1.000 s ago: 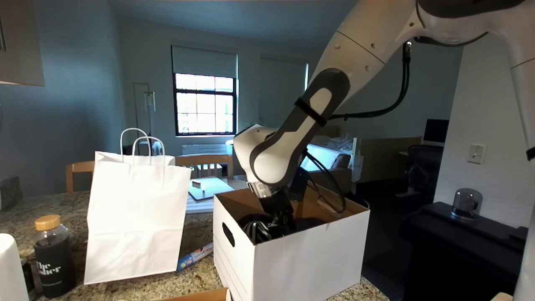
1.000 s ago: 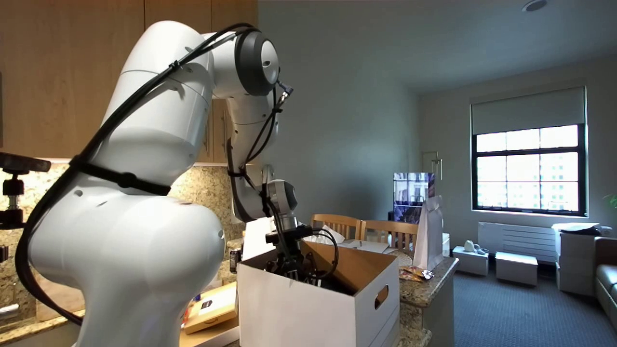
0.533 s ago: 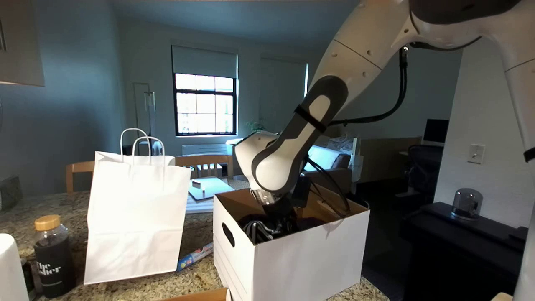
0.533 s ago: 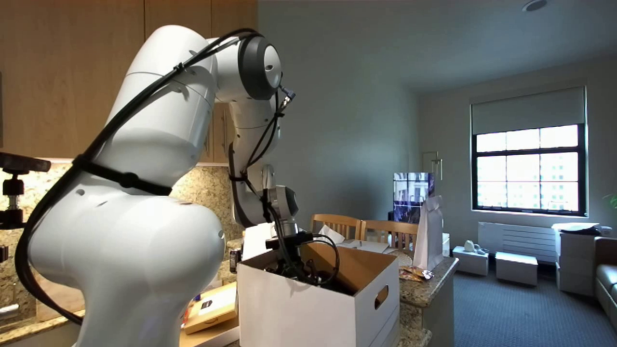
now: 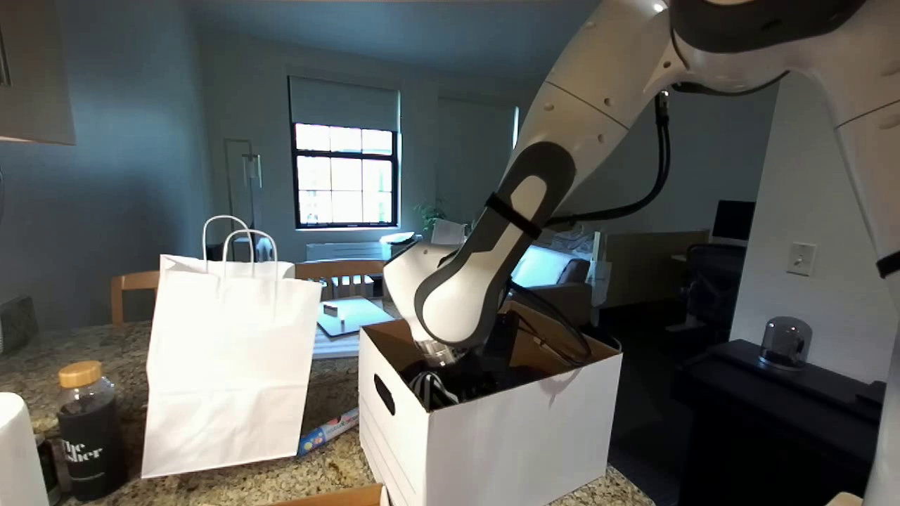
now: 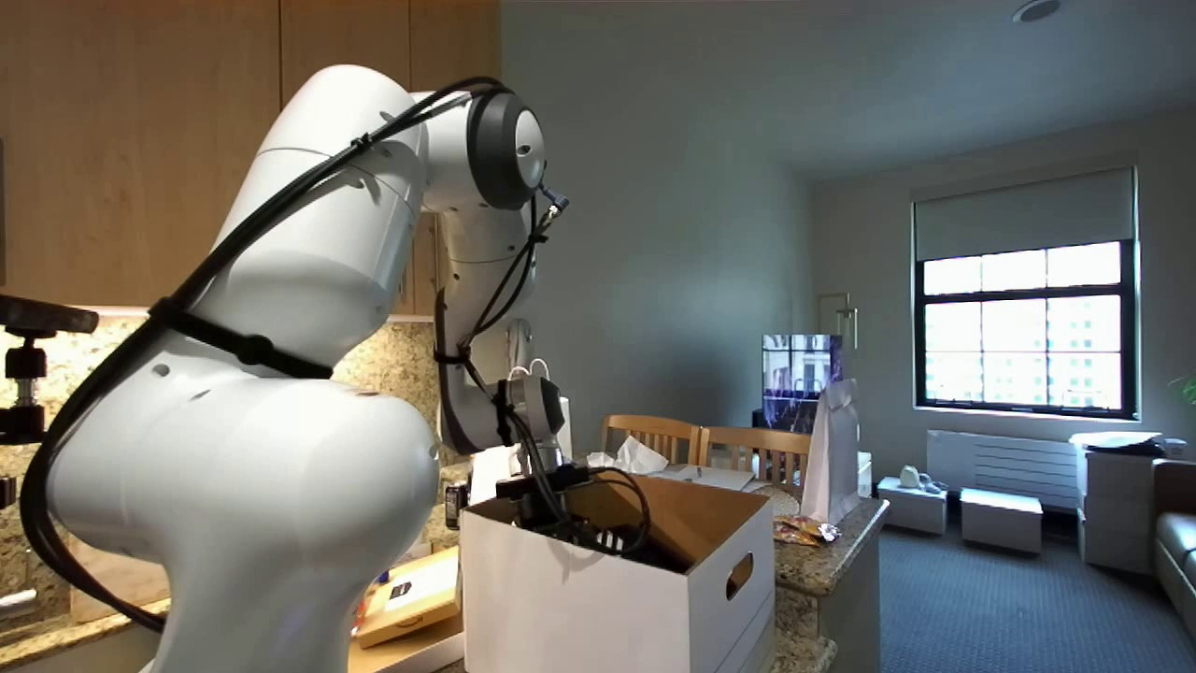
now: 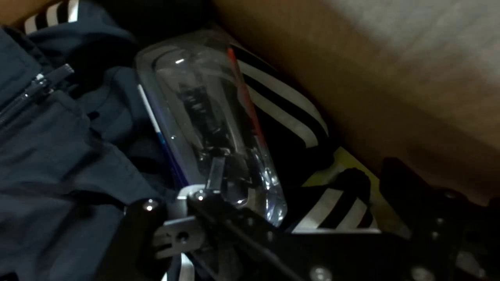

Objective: Remove three bottles from the box

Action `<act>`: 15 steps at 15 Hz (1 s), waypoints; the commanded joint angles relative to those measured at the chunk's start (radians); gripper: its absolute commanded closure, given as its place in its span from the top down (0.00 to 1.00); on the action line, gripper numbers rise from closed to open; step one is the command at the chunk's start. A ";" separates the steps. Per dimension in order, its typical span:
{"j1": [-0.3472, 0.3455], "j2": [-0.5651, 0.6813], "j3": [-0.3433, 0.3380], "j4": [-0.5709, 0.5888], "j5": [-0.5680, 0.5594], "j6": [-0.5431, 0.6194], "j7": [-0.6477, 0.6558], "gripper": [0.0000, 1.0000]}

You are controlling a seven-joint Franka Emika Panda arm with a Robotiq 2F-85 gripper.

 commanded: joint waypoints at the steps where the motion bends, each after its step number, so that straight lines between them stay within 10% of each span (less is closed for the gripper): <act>1: 0.013 -0.004 -0.002 -0.010 -0.008 0.001 0.061 1.00; 15: -0.072 -0.054 -0.046 -0.026 0.027 -0.008 -0.007 1.00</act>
